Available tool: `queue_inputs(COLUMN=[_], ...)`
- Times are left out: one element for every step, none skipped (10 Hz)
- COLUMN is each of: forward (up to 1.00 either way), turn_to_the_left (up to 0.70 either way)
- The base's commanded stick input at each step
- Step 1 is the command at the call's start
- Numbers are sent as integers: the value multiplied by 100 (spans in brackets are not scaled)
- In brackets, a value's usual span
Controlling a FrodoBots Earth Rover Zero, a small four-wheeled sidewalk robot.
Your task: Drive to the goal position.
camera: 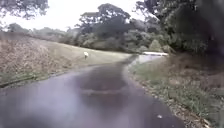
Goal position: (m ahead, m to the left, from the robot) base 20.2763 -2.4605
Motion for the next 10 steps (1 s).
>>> queue_inputs(forward=[45, 45, 45, 45, 45, 45, 45, 45, 45, 45], turn_to_the_left=[2, 2, 2, 2, 2, 2, 2, 2, 2, 2])
